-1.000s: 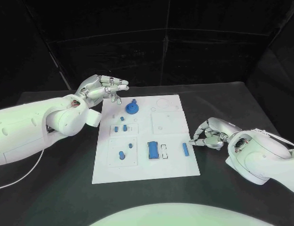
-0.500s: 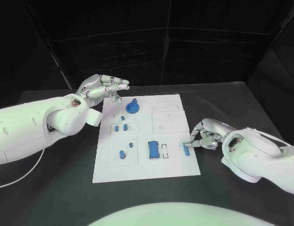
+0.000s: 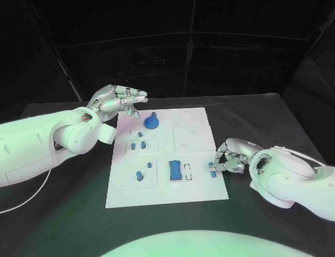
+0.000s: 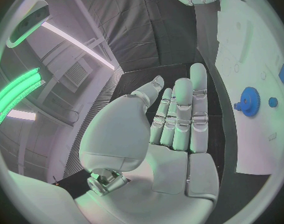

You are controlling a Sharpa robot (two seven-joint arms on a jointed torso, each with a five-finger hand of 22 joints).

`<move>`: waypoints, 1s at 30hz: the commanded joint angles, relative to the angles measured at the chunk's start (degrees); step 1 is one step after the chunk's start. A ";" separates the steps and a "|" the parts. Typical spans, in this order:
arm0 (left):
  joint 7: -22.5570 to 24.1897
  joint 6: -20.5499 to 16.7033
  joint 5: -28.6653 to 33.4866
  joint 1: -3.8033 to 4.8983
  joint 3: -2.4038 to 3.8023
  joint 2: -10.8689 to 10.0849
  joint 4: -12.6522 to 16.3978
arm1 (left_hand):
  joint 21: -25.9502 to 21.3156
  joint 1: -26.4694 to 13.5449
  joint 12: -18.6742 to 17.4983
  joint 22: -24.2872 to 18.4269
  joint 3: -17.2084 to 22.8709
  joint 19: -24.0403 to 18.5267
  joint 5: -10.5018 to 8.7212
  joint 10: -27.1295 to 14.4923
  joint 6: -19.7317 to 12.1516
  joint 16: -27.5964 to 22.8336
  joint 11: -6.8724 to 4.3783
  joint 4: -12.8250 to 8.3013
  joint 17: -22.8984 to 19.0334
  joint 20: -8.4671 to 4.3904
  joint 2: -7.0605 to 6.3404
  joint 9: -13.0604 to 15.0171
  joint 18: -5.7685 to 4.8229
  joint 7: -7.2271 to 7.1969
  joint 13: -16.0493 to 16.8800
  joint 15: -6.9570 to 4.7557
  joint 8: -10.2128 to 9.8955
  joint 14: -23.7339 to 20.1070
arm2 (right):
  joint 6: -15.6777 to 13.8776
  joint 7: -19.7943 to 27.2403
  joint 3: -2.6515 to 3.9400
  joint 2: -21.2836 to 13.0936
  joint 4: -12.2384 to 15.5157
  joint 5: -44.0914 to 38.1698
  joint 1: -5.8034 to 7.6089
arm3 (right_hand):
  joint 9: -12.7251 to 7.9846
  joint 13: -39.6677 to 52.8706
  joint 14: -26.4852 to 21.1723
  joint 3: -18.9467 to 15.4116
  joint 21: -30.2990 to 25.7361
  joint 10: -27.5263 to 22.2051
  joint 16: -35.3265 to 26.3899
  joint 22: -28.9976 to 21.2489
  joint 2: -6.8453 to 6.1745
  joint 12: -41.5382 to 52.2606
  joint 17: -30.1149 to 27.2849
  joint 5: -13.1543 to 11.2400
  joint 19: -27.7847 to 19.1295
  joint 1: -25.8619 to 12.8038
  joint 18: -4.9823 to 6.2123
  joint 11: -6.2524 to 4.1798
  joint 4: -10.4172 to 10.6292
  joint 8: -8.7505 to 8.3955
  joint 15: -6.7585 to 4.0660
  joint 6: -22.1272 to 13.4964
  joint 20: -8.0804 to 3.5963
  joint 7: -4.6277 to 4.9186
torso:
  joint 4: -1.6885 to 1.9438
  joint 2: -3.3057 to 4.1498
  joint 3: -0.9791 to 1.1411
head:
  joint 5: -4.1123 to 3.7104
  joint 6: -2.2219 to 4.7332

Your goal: Assemble the parts on the task board

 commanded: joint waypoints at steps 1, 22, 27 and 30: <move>0.26 0.71 0.19 0.07 0.03 0.04 0.03 | -0.27 -0.40 0.30 -0.05 0.11 -0.12 0.05 -0.34 -0.44 0.18 0.00 0.23 -0.05 0.45 -0.01 0.00 0.77 0.07 0.09 -0.11 -0.36 -0.37 | 2.74 -0.25 0.00 0.25 -0.06 -0.69 0.02 | -0.02 -0.04 4.40 -0.31 -0.22 -0.38 -0.36 0.03 0.12 -0.24 7.21 0.09 -0.26 0.11 -0.16 -0.13 -0.08 -0.34 0.22 0.53 0.06 -0.12 | -0.01 0.01 0.01 | -0.02 -0.07; 0.31 0.58 0.19 0.07 0.02 -0.31 0.22 | -0.31 -0.44 0.32 -0.08 0.10 -0.13 0.05 -0.39 -0.48 0.20 0.02 0.25 -0.07 0.46 0.00 -0.01 0.77 0.09 0.09 -0.09 -0.36 -0.41 | 8.68 -0.60 -0.07 2.67 -1.19 -10.67 -0.19 | -0.20 -0.62 4.30 -0.62 -0.98 -0.74 -0.69 -0.77 -0.09 -1.08 6.76 0.61 -0.66 4.56 -0.05 -0.30 -3.49 -1.13 0.06 1.10 -0.05 -0.24 | 0.00 0.08 0.01 | 0.16 -0.34; 0.32 0.53 0.19 0.07 0.02 -0.39 0.32 | -0.32 -0.44 0.33 -0.09 0.10 -0.13 0.05 -0.40 -0.49 0.21 0.02 0.25 -0.08 0.46 0.01 0.00 0.77 0.09 0.09 -0.09 -0.36 -0.42 | 10.39 -0.73 -0.07 3.22 -1.33 -13.60 -0.19 | -0.36 -0.66 4.31 0.27 -1.11 -0.82 -0.70 -0.82 0.76 -1.22 6.84 1.14 -0.67 6.59 -0.04 -0.40 -4.72 -1.47 -0.02 1.34 -0.10 -0.32 | 0.08 0.10 0.03 | 0.18 -0.50; 0.32 0.50 0.19 0.07 0.02 -0.45 0.36 | -0.32 -0.44 0.33 -0.09 0.10 -0.13 0.05 -0.40 -0.49 0.21 0.02 0.25 -0.08 0.46 0.01 0.00 0.77 0.09 0.09 -0.09 -0.36 -0.42 | 11.16 -0.93 -0.07 3.47 -1.36 -14.57 -0.20 | -0.68 -0.67 4.35 1.50 -1.14 -0.91 -0.68 -0.73 1.59 -1.37 6.98 3.94 -0.58 7.88 -0.05 -0.50 -5.37 -1.98 -0.10 1.65 -0.21 -0.35 | 0.09 -0.01 0.02 | 0.25 -0.55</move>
